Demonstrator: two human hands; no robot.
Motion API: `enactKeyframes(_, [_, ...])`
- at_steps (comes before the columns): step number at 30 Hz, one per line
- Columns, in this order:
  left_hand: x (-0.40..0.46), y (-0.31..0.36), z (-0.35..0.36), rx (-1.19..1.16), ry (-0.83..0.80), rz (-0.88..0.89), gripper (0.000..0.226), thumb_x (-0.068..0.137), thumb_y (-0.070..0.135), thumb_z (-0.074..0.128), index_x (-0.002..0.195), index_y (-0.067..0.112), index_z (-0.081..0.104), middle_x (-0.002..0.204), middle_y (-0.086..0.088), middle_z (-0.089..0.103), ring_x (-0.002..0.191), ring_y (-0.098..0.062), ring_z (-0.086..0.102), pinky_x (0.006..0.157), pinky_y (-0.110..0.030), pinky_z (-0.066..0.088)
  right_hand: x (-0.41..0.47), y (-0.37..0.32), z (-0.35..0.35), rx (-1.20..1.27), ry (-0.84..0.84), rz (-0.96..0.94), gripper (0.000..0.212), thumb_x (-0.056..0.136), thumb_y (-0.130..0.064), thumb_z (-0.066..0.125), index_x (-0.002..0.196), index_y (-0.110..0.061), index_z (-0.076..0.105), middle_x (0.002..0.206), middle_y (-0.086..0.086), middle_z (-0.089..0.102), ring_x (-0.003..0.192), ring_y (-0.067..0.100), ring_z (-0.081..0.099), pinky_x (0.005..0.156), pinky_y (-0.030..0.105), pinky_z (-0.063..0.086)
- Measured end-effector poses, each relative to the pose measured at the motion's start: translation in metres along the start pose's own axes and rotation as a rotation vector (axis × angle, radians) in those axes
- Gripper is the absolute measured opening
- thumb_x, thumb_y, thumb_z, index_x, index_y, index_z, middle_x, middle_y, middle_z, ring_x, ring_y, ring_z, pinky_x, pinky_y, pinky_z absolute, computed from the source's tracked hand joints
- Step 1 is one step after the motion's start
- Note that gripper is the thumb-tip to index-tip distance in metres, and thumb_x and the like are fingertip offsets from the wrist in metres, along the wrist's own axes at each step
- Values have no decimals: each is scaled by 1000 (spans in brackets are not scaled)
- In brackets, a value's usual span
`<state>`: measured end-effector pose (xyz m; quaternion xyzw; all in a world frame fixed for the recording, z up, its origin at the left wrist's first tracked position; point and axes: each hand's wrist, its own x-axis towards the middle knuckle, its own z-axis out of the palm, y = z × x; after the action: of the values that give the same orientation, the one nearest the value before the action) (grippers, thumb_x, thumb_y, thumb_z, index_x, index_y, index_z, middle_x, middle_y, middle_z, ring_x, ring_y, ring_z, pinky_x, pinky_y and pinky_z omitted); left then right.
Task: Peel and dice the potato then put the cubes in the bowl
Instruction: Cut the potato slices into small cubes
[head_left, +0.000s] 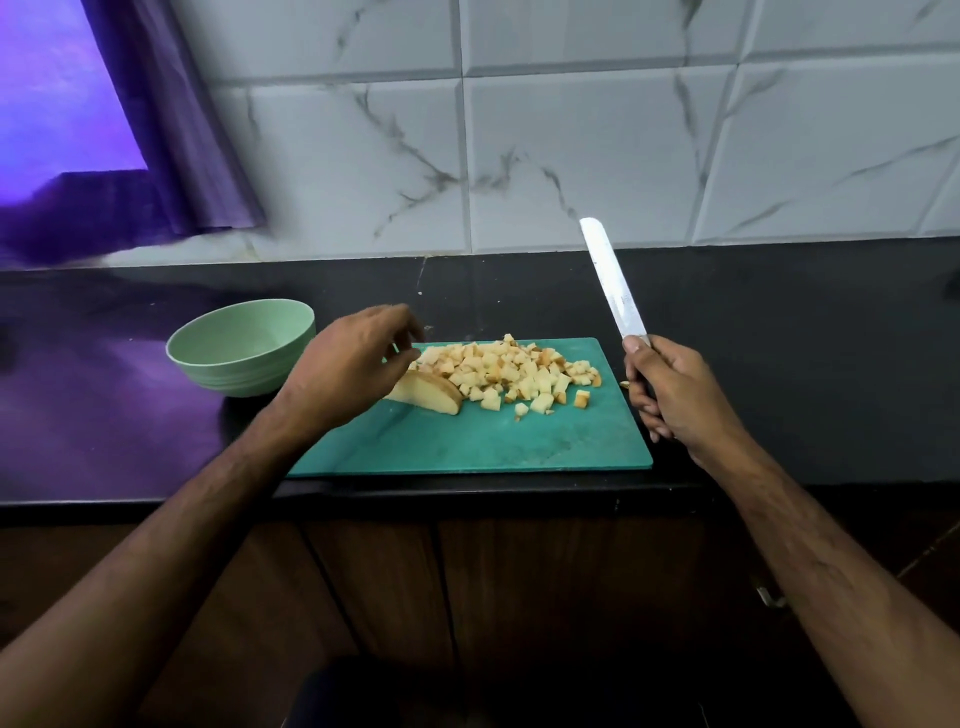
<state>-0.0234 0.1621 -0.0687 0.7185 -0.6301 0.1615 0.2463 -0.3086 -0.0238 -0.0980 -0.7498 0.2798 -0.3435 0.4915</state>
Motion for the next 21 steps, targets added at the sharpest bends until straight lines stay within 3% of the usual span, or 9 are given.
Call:
enactKeyframes(5, [-24, -17, 0, 13, -145, 104, 19, 94, 24, 69, 113, 26, 70, 108, 10, 62, 92, -14, 65, 78, -39, 55, -2, -3, 2, -141, -59, 10, 39, 106, -40, 47, 83, -10, 54, 55, -3, 43, 42, 8, 38, 40, 23, 36])
enactKeyframes(9, [-36, -19, 4, 32, -89, 158, 28, 89, 20, 74, 115, 22, 68, 110, 4, 61, 95, -21, 65, 79, -41, 55, -14, -22, -5, -498, -329, -49, 38, 103, -47, 48, 84, -17, 59, 63, -4, 55, 49, 5, 48, 46, 23, 41])
enactKeyframes(12, [-39, -21, 5, 39, -20, 188, 22, 88, 19, 77, 106, 21, 65, 103, 3, 60, 90, -23, 64, 73, -46, 54, -27, -36, -9, -792, -514, -77, 36, 102, -52, 43, 85, -24, 58, 78, 0, 62, 65, 13, 59, 57, 29, 43])
enactKeyframes(16, [-44, -23, 8, 36, 20, 223, 16, 90, 26, 71, 105, 21, 66, 101, 2, 60, 87, -24, 64, 71, -45, 54, -40, -45, -7, -1020, -575, -110, 34, 103, -55, 40, 78, -32, 49, 71, -6, 54, 61, 7, 53, 58, 26, 41])
enactKeyframes(21, [-50, -25, 6, 61, 1, 221, 20, 88, 28, 74, 105, 25, 64, 101, 6, 63, 89, -21, 66, 67, -44, 52, -40, -56, 4, -1264, -590, -127, 33, 105, -57, 32, 82, -36, 42, 82, -9, 55, 73, 7, 56, 59, 20, 38])
